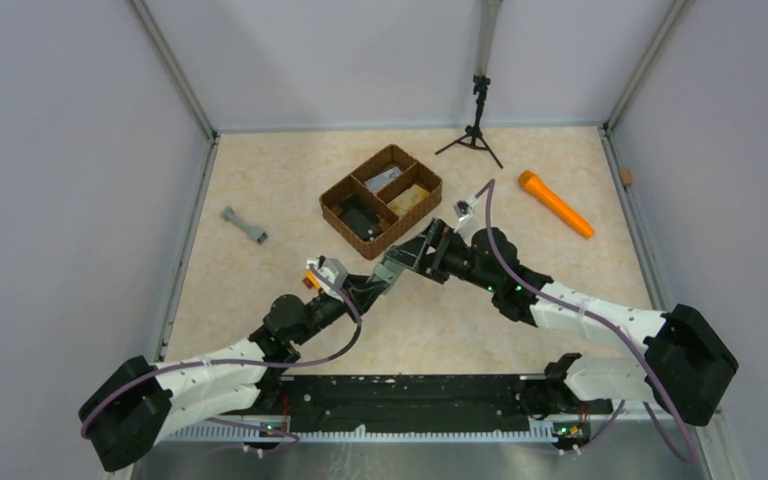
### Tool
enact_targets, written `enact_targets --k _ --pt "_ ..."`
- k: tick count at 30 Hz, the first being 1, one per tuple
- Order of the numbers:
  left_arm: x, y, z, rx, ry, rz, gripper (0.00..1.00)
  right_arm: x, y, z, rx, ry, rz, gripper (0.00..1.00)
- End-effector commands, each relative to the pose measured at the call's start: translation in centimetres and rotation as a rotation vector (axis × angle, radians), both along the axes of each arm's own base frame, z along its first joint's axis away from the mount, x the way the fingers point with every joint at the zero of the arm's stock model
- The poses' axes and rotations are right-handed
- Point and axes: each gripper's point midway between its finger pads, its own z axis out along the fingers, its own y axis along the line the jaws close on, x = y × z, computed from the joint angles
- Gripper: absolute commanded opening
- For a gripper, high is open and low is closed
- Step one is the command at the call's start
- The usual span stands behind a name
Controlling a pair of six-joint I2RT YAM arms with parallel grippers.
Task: Take the credit cards out of the card holder
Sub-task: Place the card holder at the center of the board.
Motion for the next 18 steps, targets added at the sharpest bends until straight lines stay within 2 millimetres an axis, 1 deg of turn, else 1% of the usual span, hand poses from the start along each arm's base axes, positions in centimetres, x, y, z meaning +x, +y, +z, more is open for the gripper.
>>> enact_targets --k 1,3,5,6,7,8,10,11,12,13,14,18 --pt "-0.3 -0.3 2.6 -0.074 -0.068 -0.028 0.01 -1.2 1.4 2.5 0.081 -0.073 0.083 0.93" --pt "-0.4 -0.4 2.7 -0.076 -0.07 -0.034 0.04 -1.3 1.4 2.5 0.081 -0.08 0.091 0.81" --pt "-0.4 -0.3 2.6 -0.075 -0.072 -0.031 0.08 -1.3 1.4 2.5 0.078 -0.082 0.09 0.73" --pt "-0.4 -0.3 2.7 -0.076 -0.073 -0.028 0.12 -1.3 1.3 2.4 0.076 -0.084 0.09 0.7" --pt "-0.3 -0.2 2.7 -0.077 -0.073 -0.025 0.2 -1.3 1.3 2.5 0.076 -0.085 0.091 0.67" --pt "-0.3 -0.2 2.6 -0.075 -0.072 -0.024 0.31 -1.4 1.3 2.5 0.074 -0.087 0.092 0.62" --pt "-0.1 -0.2 2.5 -0.069 -0.071 -0.013 0.56 -1.4 1.2 2.5 0.064 -0.09 0.095 0.57" --pt "0.1 -0.1 2.3 -0.058 -0.065 -0.004 0.65 -1.4 1.1 2.4 0.053 -0.086 0.093 0.56" --pt "0.4 0.0 2.1 -0.047 -0.057 0.013 0.7 -1.4 1.1 2.2 0.038 -0.084 0.093 0.56" --pt "0.8 0.1 1.9 -0.037 -0.05 0.033 0.73 -1.4 1.1 2.0 0.02 -0.079 0.094 0.56" --pt "1.1 0.2 1.6 -0.022 -0.04 0.05 0.74 -1.4 1.0 1.8 0.005 -0.077 0.097 0.55" --pt "1.8 0.4 1.4 0.005 -0.031 0.085 0.74 -1.6 0.9 1.5 -0.012 -0.074 0.103 0.55"
